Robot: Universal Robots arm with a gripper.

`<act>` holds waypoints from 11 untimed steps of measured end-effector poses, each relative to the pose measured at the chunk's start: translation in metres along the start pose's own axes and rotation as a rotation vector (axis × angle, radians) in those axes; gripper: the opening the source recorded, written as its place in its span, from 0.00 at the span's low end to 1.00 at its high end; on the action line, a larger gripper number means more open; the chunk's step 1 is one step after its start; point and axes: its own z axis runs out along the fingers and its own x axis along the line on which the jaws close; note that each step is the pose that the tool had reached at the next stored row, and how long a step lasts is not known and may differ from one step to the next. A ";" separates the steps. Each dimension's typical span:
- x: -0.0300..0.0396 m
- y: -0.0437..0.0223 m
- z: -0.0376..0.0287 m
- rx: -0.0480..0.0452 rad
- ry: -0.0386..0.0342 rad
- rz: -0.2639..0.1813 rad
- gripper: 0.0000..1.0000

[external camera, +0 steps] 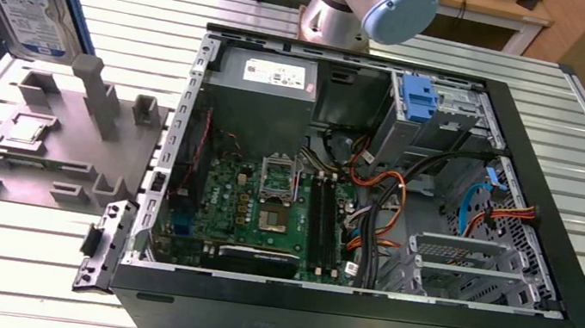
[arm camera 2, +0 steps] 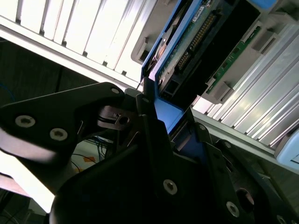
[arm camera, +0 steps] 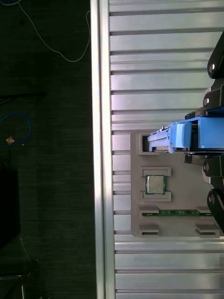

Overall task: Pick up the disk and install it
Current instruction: 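Pick up the disk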

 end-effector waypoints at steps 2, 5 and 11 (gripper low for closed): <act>0.0000 0.0000 -0.0004 0.0000 0.0000 0.000 0.36; 0.0000 0.0000 -0.0009 0.0001 0.0000 0.000 0.36; 0.0000 0.0000 -0.0013 0.0000 0.0002 0.000 0.36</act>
